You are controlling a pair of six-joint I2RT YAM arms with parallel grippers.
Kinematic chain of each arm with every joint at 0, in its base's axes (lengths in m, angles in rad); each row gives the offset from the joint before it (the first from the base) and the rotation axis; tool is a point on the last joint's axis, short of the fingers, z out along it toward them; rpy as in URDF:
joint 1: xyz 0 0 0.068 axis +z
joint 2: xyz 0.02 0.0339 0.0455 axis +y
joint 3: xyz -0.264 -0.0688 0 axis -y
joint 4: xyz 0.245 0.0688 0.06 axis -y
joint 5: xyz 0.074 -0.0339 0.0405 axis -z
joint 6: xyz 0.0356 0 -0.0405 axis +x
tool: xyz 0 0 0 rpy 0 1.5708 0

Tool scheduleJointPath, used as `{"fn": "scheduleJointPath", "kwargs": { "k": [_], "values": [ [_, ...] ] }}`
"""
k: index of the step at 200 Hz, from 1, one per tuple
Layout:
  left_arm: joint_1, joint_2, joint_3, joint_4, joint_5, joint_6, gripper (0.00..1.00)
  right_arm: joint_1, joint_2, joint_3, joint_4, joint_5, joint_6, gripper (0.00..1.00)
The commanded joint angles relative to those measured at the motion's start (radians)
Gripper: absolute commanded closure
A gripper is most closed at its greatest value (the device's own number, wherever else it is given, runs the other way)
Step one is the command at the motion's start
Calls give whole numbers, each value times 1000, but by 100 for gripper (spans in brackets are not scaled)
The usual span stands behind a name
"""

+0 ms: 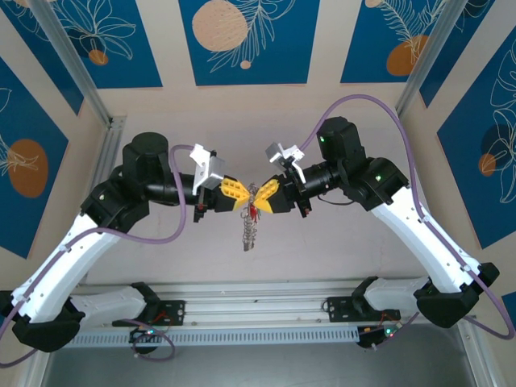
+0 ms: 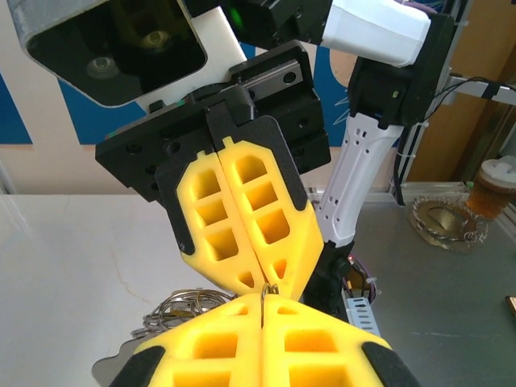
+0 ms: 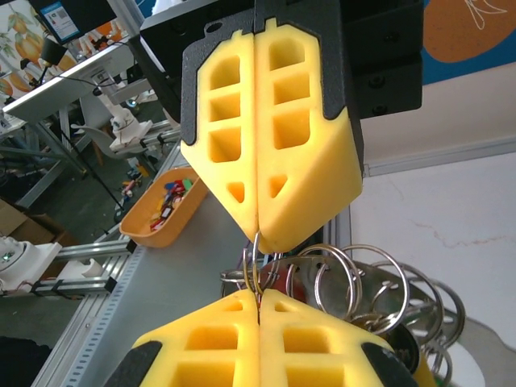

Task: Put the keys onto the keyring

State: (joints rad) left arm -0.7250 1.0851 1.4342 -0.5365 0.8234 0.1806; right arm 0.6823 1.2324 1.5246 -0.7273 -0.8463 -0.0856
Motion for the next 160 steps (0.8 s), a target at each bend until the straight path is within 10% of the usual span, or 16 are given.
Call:
{"fn": "scheduleJointPath", "kwargs": {
  "k": [1, 160],
  "values": [
    [0, -25, 2, 95, 19, -15, 100, 2, -19, -13, -22, -59, -5, 95],
    [7, -28, -9, 152, 48, -39, 100, -40, -42, -24, 31, -52, 36, 79]
  ]
}}
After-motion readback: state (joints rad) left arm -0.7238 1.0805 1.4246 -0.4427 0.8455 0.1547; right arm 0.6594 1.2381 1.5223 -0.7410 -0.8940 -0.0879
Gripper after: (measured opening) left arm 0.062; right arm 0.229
